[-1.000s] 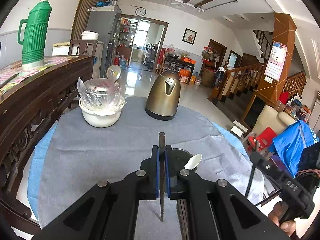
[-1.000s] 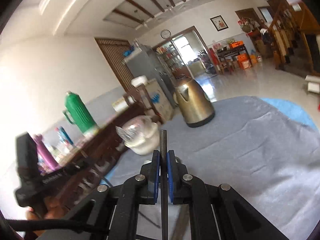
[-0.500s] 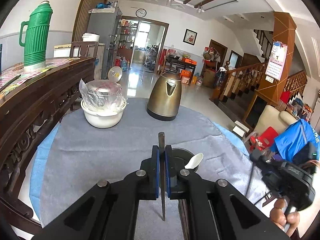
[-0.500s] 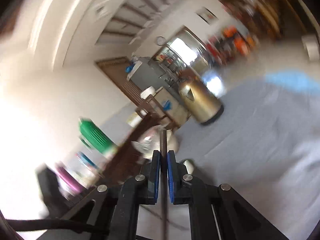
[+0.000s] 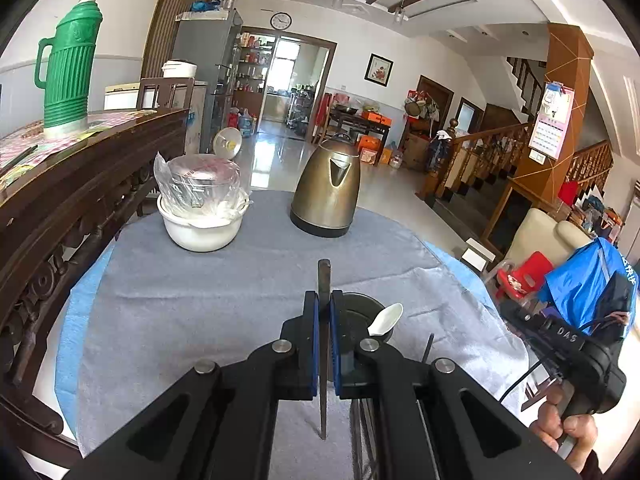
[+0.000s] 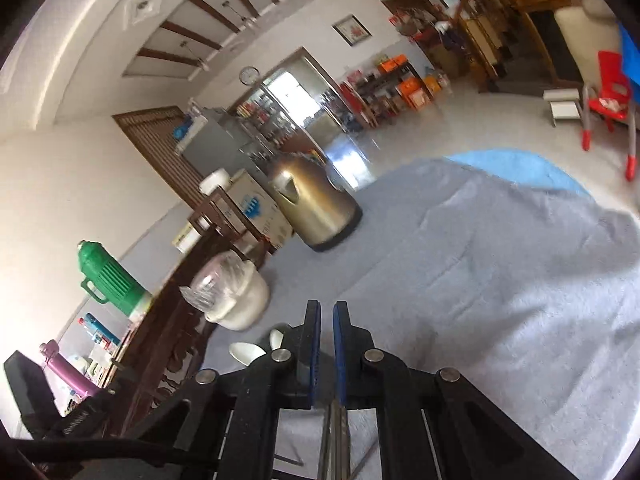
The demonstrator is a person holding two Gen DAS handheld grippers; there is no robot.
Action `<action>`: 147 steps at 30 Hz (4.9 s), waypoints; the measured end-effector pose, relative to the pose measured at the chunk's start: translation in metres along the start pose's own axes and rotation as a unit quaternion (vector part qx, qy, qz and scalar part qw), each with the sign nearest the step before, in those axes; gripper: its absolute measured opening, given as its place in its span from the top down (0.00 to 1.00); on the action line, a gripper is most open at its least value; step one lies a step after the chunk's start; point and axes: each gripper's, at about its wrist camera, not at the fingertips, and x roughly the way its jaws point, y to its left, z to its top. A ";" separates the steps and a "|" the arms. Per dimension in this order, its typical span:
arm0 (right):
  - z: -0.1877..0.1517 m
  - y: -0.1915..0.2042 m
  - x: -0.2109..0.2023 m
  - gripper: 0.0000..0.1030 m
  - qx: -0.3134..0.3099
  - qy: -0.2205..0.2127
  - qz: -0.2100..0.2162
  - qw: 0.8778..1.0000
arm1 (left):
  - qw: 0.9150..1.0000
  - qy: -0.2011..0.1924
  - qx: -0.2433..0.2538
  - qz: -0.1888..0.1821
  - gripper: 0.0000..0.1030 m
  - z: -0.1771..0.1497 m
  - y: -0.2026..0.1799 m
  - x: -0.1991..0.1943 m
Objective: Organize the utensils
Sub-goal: 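Lift the held chopsticks upright and carry them above the holder, then open both tools to drop the chopsticks into the holder, then close the right tool on another dark chopstick from the bundle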
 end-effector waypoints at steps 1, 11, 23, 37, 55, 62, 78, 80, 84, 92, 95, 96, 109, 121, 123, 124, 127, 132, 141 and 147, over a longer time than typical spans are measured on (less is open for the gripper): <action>0.001 0.001 -0.003 0.93 -0.008 -0.003 0.000 1.000 | 1.000 0.002 0.002 0.003 0.95 0.000 0.000 0.001; -0.010 -0.041 0.089 0.84 0.029 0.196 -0.121 0.973 | 1.000 0.012 0.001 -0.005 0.95 -0.003 -0.001 0.001; -0.028 -0.045 0.192 0.79 0.014 0.307 -0.171 0.936 | 1.000 0.016 0.001 -0.008 0.95 -0.001 0.000 -0.001; -0.015 -0.024 0.139 0.93 -0.043 0.199 -0.126 0.971 | 1.000 0.000 0.004 -0.007 0.95 0.004 -0.003 -0.015; 0.038 0.080 -0.033 0.93 -0.048 -0.222 0.056 0.972 | 0.997 -0.071 0.027 -0.021 0.95 0.055 -0.025 -0.043; 0.029 0.140 -0.001 0.93 -0.130 -0.259 0.015 0.957 | 0.991 -0.126 0.036 -0.020 0.95 0.083 -0.036 -0.050; 0.007 0.136 0.028 0.93 -0.185 -0.202 -0.002 0.962 | 0.997 -0.079 0.025 -0.001 0.95 0.067 -0.035 0.007; 0.005 0.133 0.030 0.93 -0.187 -0.192 -0.001 0.963 | 0.997 -0.074 0.029 0.001 0.95 0.065 -0.036 0.008; -0.002 0.128 0.032 0.92 -0.188 -0.167 0.006 0.968 | 0.997 -0.068 0.044 0.010 0.95 0.062 -0.039 0.005; -0.002 0.102 0.017 0.56 -0.154 -0.114 0.038 0.981 | 0.995 -0.079 0.052 0.033 0.48 0.047 -0.032 -0.020; -0.003 0.090 -0.001 0.46 -0.135 -0.131 0.036 0.981 | 0.995 -0.073 0.048 0.051 0.35 0.036 -0.025 -0.030; -0.003 0.087 -0.007 0.46 -0.131 -0.134 0.036 0.982 | 0.995 -0.069 0.045 0.057 0.34 0.032 -0.023 -0.032; -0.036 0.025 -0.006 0.49 -0.105 0.006 -0.033 0.994 | 0.993 0.079 0.001 0.094 0.28 -0.068 0.016 -0.010; -0.114 -0.026 0.085 0.72 -0.064 0.228 -0.038 0.971 | 0.980 0.188 0.012 0.062 0.28 -0.134 -0.002 0.034; -0.119 -0.027 0.093 0.73 -0.072 0.238 -0.048 0.967 | 0.979 0.195 0.020 0.056 0.28 -0.136 -0.006 0.037; -0.121 -0.029 0.097 0.73 -0.070 0.245 -0.047 0.966 | 0.978 0.199 0.023 0.054 0.28 -0.139 -0.008 0.040; -0.125 -0.029 0.101 0.74 -0.077 0.251 -0.053 0.963 | 0.976 0.209 0.026 0.052 0.28 -0.142 -0.008 0.048; -0.124 -0.019 0.105 0.75 -0.103 0.251 -0.062 0.961 | 0.975 0.212 0.015 0.060 0.28 -0.140 0.000 0.053; -0.130 -0.005 0.106 0.75 -0.164 0.246 -0.090 0.951 | 0.975 0.213 0.012 0.063 0.28 -0.136 0.002 0.054; -0.119 -0.017 0.095 0.75 -0.166 0.242 -0.123 0.948 | 0.976 0.213 0.020 0.049 0.28 -0.134 -0.004 0.056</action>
